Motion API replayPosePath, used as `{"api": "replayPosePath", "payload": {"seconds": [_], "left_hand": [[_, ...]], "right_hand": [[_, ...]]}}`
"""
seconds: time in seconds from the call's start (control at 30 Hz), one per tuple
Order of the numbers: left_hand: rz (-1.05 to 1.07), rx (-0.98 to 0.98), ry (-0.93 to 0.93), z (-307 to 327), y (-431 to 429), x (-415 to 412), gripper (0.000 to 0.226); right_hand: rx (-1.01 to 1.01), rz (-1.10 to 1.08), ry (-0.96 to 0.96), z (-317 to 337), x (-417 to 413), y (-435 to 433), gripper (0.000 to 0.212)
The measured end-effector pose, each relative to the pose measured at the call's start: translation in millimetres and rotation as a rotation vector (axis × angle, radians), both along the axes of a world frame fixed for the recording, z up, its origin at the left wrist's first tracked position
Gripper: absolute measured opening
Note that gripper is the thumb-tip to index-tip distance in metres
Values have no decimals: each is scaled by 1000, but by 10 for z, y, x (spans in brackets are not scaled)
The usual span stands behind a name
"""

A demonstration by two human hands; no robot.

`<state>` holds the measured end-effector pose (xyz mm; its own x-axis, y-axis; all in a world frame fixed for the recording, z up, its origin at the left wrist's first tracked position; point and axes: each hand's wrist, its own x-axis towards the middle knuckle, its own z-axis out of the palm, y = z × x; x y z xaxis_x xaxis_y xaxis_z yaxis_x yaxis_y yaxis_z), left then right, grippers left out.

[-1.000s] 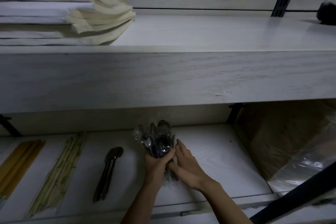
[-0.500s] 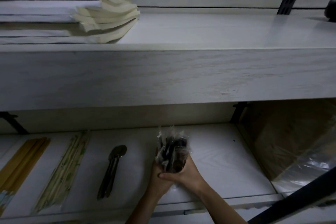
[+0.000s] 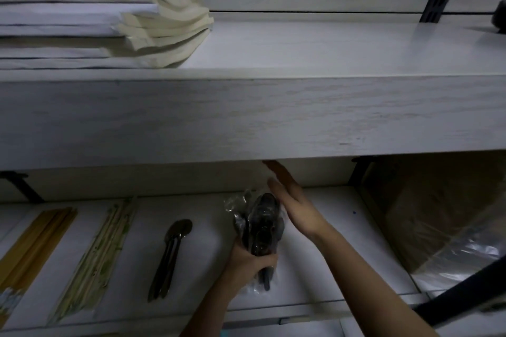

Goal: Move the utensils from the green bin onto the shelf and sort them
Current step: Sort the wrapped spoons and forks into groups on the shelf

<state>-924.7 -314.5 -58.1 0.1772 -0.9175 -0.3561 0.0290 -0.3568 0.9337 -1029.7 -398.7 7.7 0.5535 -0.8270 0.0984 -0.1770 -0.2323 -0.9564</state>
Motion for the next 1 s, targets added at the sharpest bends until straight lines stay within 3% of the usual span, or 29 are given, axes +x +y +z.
{"api": "replayPosePath", "payload": {"seconds": [0.1,0.33,0.47,0.57,0.73,0.8,0.9,1.0], "left_hand": [[-68,15,24,-44,-29,-17,37],[19,23,117,-42,-83,-11,38],[80,1,122,-32,-145,9,36],[72,5,144,-10,-181,79,33],[81,125,192,-75,-230,91,20],[111,210,198,-177,-251,79,22],[62,256,128,-265,-258,36,23],[6,187,-75,-295,-298,26,30]], "right_hand": [[42,95,146,104,210,-139,40],[50,106,219,-98,328,-159,41],[145,72,57,-51,291,-132,42],[275,-137,-169,-211,148,-84,59],[679,-105,-164,-838,73,238,81],[766,-143,-157,-985,105,313,74],[857,-235,-174,-1037,112,277,44],[860,-274,-162,-1039,100,172,36]]}}
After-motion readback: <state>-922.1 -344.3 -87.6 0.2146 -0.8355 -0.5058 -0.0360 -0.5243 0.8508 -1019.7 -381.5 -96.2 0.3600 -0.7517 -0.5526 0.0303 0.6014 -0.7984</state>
